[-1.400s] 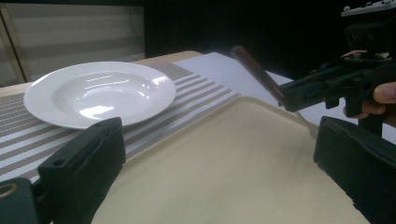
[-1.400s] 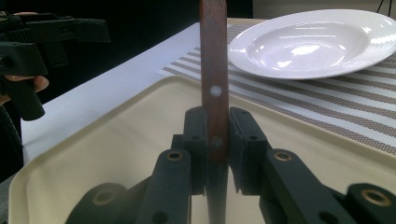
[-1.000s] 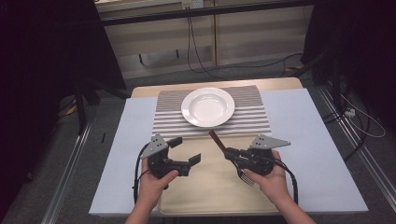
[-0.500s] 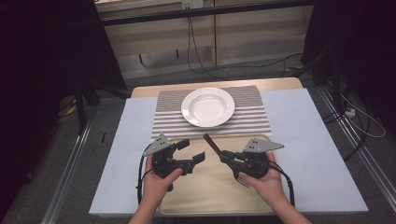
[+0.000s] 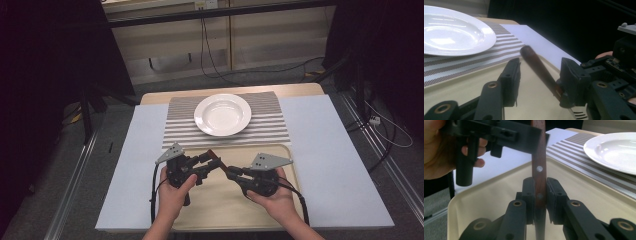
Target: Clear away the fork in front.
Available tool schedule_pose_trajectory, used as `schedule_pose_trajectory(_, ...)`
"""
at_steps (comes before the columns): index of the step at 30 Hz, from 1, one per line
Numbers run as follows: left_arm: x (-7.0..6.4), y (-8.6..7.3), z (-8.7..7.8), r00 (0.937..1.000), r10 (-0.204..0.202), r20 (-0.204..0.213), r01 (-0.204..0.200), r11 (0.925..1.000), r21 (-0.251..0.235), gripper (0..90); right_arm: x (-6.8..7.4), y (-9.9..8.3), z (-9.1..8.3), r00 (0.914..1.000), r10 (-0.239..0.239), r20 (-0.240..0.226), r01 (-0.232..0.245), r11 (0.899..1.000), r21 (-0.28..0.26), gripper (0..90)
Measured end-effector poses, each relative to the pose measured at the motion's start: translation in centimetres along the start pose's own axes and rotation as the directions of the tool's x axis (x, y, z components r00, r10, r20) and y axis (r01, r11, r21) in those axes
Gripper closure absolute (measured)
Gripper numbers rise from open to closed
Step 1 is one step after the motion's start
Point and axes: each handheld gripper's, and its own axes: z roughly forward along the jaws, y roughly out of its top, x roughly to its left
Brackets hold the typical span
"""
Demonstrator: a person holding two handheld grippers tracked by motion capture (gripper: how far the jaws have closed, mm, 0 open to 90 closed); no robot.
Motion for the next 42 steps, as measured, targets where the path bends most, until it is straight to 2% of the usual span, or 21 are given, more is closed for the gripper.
schedule_pose_trajectory(2,0.0,0.0,0.0,0.9999,-0.010,0.003,0.010,0.9999,-0.007,58.7,0.2,0.0,0.0,1.0000,-0.004,0.003,0.004,1.000,-0.006,78.5)
schedule_pose_trajectory(4,0.0,-0.1,0.0,0.9995,-0.014,0.028,0.014,0.9998,-0.011,61.6,0.4,0.1,0.2,1.0000,-0.009,0.000,0.009,1.000,-0.009,78.5)
schedule_pose_trajectory(5,0.1,0.0,-0.2,0.9977,-0.048,0.048,0.049,0.9987,-0.017,70.6,0.5,0.1,0.3,1.0000,-0.005,-0.005,0.005,1.000,-0.012,78.4)
schedule_pose_trajectory(6,0.1,0.0,-0.2,0.9977,-0.048,0.048,0.049,0.9987,-0.017,72.6,0.5,0.1,0.3,1.0000,-0.005,-0.005,0.005,1.000,-0.012,78.4)
schedule_pose_trajectory(7,0.0,0.2,-0.4,0.9940,-0.063,0.089,0.065,0.9975,-0.026,75.1,0.6,0.1,0.5,0.9999,-0.007,-0.012,0.007,1.000,-0.024,78.3)
schedule_pose_trajectory(8,0.0,0.2,-0.4,0.9940,-0.063,0.089,0.065,0.9975,-0.026,77.1,0.7,0.1,0.6,0.9997,-0.018,-0.013,0.018,1.000,-0.024,78.1)
schedule_pose_trajectory(10,0.1,0.6,-0.9,0.9881,-0.082,0.130,0.088,0.9953,-0.040,79.1,0.9,0.2,0.6,0.9988,-0.050,-0.006,0.049,0.998,-0.047,77.2)
schedule_pose_trajectory(13,0.3,1.2,-1.7,0.9860,-0.090,0.141,0.098,0.9941,-0.047,79.7,0.8,0.1,0.4,0.9995,-0.027,-0.015,0.027,0.998,-0.061,68.9)
schedule_pose_trajectory(14,0.3,1.2,-1.7,0.9860,-0.090,0.141,0.098,0.9941,-0.047,80.5,0.8,0.1,0.4,0.9995,-0.027,-0.015,0.027,0.998,-0.061,68.9)
schedule_pose_trajectory(16,0.8,1.8,-2.8,0.9806,-0.114,0.160,0.123,0.9914,-0.047,80.8,0.2,-0.2,-0.2,0.9997,-0.022,0.011,0.022,0.998,-0.058,66.2)
schedule_pose_trajectory(18,1.0,1.9,-3.1,0.9802,-0.122,0.156,0.131,0.9900,-0.052,80.7,-0.1,-0.3,-0.3,0.9999,-0.010,0.012,0.010,0.998,-0.061,62.9)
schedule_pose_trajectory(19,1.3,2.2,-3.6,0.9807,-0.126,0.150,0.135,0.9892,-0.056,80.7,-0.8,-0.5,-0.8,0.9990,0.015,0.043,-0.013,0.998,-0.057,55.3)
schedule_pose_trajectory(20,1.3,2.2,-3.6,0.9807,-0.126,0.150,0.135,0.9892,-0.056,80.7,-0.8,-0.5,-0.8,0.9990,0.015,0.043,-0.013,0.998,-0.057,55.3)
schedule_pose_trajectory(21,1.7,2.4,-4.0,0.9806,-0.130,0.147,0.138,0.9893,-0.048,80.7,-1.5,-0.8,-1.1,0.9978,0.043,0.050,-0.040,0.997,-0.060,52.0)
schedule_pose_trajectory(24,1.9,2.7,-4.5,0.9796,-0.139,0.145,0.145,0.9890,-0.030,80.7,-2.1,-1.0,-1.4,0.9966,0.058,0.059,-0.054,0.997,-0.062,47.2)
schedule_pose_trajectory(27,2.3,3.2,-5.2,0.9789,-0.147,0.142,0.150,0.9887,-0.007,80.7,-2.9,-1.3,-2.1,0.9941,0.077,0.076,-0.072,0.995,-0.070,38.2)
schedule_pose_trajectory(30,2.4,3.3,-5.5,0.9795,-0.149,0.136,0.151,0.9886,-0.002,80.7,-3.2,-1.4,-2.3,0.9932,0.082,0.083,-0.076,0.995,-0.069,37.0)
schedule_pose_trajectory(31,2.6,3.4,-5.7,0.9824,-0.139,0.125,0.139,0.9903,0.013,80.7,-3.4,-1.5,-2.5,0.9924,0.084,0.090,-0.077,0.994,-0.076,35.3)
schedule_pose_trajectory(36,2.9,3.3,-5.8,0.9864,-0.131,0.099,0.127,0.9908,0.047,80.7,-3.8,-1.6,-2.9,0.9912,0.087,0.100,-0.079,0.993,-0.086,30.0)
schedule_pose_trajectory(39,3.0,2.9,-5.3,0.9925,-0.106,0.060,0.101,0.9912,0.085,80.7,-4.2,-1.7,-3.1,0.9883,0.096,0.119,-0.085,0.992,-0.091,28.0)
schedule_pose_trajectory(42,3.1,2.5,-4.9,0.9924,-0.108,0.059,0.104,0.9928,0.059,80.5,-4.4,-1.8,-3.2,0.9871,0.097,0.128,-0.085,0.992,-0.091,27.5)
